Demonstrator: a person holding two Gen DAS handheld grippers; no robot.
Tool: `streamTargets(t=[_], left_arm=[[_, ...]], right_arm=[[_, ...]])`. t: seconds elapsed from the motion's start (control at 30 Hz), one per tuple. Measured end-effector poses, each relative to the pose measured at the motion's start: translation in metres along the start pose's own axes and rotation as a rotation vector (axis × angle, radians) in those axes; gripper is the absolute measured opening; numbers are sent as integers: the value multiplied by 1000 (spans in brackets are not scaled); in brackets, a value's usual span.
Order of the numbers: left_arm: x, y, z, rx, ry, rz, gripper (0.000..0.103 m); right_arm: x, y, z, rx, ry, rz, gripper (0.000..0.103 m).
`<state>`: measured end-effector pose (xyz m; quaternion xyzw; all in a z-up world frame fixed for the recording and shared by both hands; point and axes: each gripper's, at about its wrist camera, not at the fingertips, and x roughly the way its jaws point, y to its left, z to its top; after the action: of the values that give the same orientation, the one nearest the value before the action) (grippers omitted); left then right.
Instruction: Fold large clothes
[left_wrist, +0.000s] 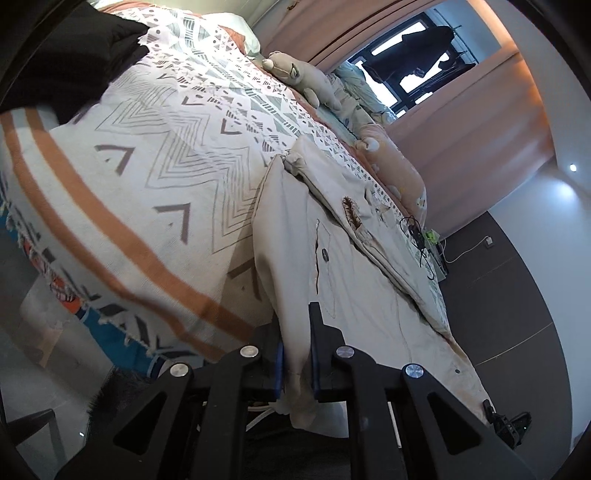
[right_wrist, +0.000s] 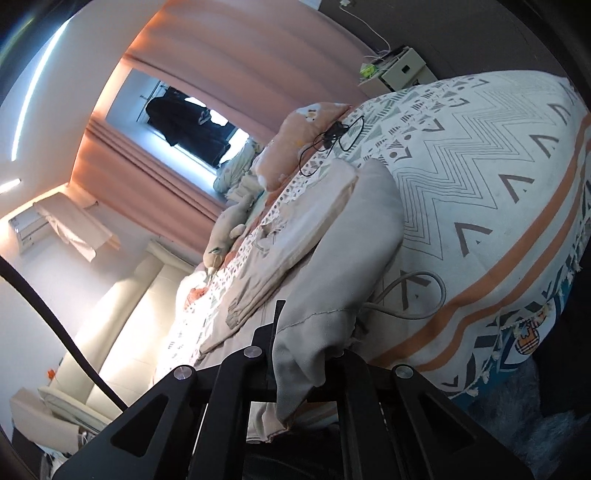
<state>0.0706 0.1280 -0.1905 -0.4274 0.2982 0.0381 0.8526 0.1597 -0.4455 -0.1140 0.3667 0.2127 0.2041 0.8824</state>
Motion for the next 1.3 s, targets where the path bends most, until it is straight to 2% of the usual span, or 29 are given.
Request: streamTargets(t=[0.33, 0.57, 0.83, 1.07, 1.3], left_arm=[[-34, 2, -7, 23, -31, -50, 13], [-66, -2, -8, 22, -76, -112, 13], [-97, -21, 6, 41, -142, -169, 13], [-102, -46, 30, 63, -177, -211, 13], [-93, -63, 50, 75, -204, -241, 13]], right_arm=[[-19, 22, -13, -27, -13, 31, 2], [-32, 30, -7, -39, -35, 65, 2], [-52, 41, 3, -72, -74, 117, 2], [-46, 44, 23, -81, -92, 135, 2], [-17, 46, 45, -80, -103, 145, 2]])
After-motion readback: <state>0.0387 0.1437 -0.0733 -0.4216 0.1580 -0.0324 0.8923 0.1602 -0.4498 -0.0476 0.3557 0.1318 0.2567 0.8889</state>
